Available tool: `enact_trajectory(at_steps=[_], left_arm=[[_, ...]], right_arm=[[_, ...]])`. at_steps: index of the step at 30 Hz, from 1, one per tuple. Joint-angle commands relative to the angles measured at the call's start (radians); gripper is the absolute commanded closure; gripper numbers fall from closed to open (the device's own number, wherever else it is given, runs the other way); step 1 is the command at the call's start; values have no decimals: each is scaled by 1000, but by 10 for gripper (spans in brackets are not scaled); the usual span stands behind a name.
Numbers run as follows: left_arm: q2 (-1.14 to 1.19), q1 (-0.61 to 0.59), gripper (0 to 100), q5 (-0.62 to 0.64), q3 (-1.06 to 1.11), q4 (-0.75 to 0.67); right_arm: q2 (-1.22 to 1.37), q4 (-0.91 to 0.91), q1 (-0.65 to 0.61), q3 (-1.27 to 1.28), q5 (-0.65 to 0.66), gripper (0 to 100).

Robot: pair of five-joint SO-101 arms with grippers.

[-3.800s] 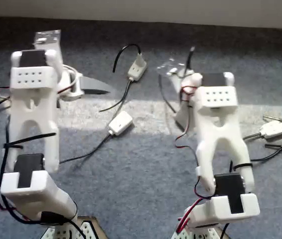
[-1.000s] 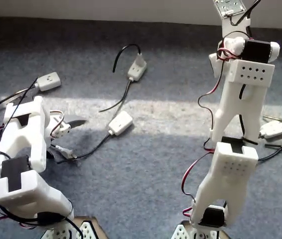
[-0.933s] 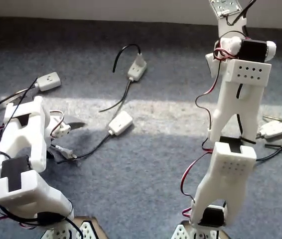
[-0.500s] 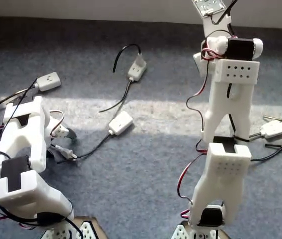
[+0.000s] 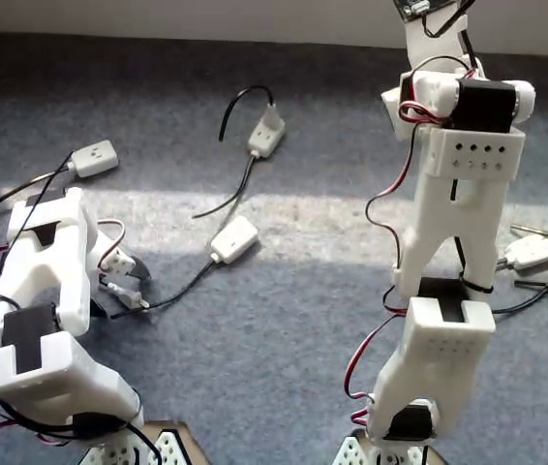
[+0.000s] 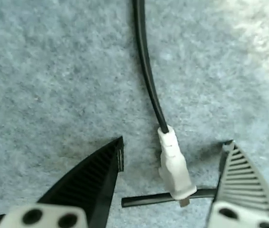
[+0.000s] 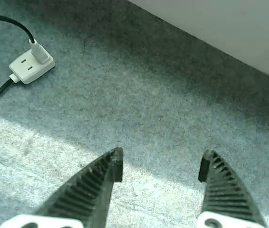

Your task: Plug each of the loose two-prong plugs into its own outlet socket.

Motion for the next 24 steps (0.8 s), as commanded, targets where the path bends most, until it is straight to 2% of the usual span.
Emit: enact_trajectory(at_steps=[1,6,10,17,19,24], left_arm=[[-42,65,691,8,-8,41],[-35,119,691,21,-2,-5],[-33,117,691,100,12,-12],[-33,114,693,112,13,-11],[-33,113,726,112,12,-11],[-33,50,900,104,12,-61]], right_arm=[[-54,36,-12,-5,8,738],[-54,36,-12,-4,8,738],[-54,39,-12,-4,8,738],[-54,39,-12,-4,8,738],[-54,39,-12,-4,8,738],[-54,39,-7,-4,8,738]])
